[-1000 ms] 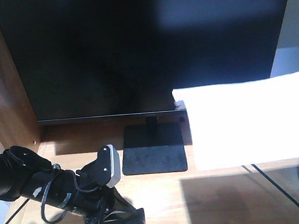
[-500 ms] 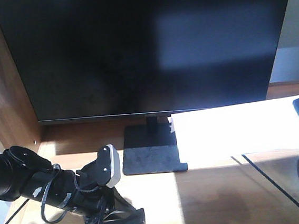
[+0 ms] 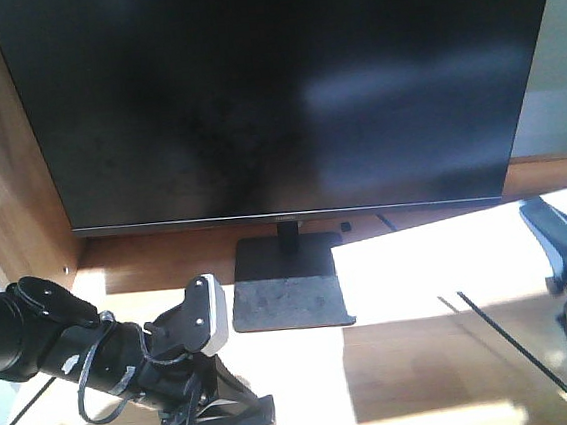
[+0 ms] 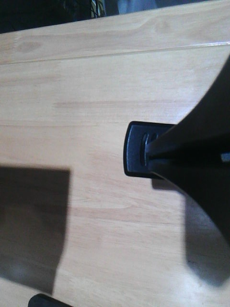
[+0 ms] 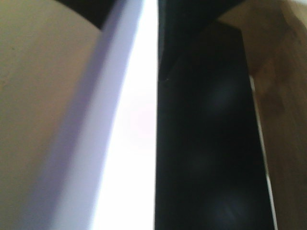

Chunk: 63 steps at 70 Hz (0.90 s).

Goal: Grab stapler and paper to desk for stapling
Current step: 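Lower the white paper with the right gripper onto the desk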

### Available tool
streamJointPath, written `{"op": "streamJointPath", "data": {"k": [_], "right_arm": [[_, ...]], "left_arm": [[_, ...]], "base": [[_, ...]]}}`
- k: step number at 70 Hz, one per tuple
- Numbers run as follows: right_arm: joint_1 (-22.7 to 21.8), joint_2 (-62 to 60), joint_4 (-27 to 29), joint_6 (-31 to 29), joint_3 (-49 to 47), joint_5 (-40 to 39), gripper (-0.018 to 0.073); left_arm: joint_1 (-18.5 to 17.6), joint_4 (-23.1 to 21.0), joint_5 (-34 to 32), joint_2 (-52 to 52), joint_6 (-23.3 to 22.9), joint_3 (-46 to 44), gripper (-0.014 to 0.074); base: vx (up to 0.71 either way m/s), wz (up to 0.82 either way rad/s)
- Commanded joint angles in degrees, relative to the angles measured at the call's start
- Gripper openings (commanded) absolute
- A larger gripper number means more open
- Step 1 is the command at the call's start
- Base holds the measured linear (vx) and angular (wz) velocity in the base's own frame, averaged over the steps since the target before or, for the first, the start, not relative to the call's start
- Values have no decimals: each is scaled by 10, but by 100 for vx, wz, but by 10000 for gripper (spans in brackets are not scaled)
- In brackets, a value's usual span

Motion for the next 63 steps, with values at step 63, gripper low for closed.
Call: {"op": "streamJointPath", "data": {"k": [63], "right_arm": [[-140, 131, -672, 154, -82, -109, -3]], "left_arm": [[-1, -26, 20, -21, -5, -11, -6]], "base": [[0, 0]]}}
